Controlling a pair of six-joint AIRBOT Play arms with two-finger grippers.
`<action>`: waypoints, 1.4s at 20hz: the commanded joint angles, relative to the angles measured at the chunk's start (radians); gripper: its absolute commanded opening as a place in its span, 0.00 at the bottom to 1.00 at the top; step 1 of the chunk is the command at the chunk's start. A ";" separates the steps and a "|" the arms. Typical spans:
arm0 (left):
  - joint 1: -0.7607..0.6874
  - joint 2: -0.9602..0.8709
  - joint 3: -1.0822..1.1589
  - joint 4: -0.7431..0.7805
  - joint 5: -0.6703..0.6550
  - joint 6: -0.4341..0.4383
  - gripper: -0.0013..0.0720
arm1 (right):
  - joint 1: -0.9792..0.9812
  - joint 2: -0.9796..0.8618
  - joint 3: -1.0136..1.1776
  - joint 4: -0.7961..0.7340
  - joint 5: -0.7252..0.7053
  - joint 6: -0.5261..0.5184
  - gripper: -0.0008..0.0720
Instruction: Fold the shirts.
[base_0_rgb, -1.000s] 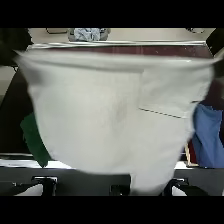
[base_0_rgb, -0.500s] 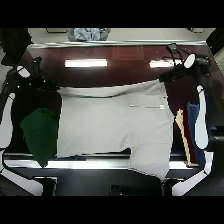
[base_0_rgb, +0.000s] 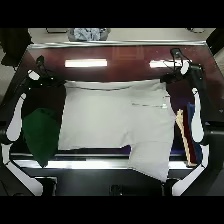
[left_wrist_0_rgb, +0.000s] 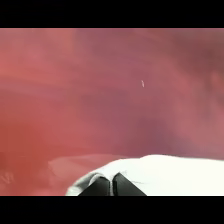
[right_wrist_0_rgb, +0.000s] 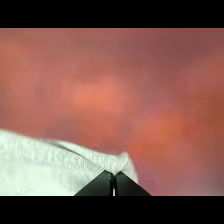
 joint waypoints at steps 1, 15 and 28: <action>-0.006 -0.006 0.023 -0.026 -0.028 0.001 0.06 | -0.005 -0.001 0.004 -0.005 0.019 -0.006 0.07; 0.012 0.046 -0.084 0.175 -0.869 0.030 0.06 | -0.005 0.122 -0.203 -0.071 0.650 -0.162 0.07; -0.001 0.032 -0.104 0.283 -0.819 0.018 0.06 | -0.005 0.109 -0.203 -0.074 0.634 -0.146 0.07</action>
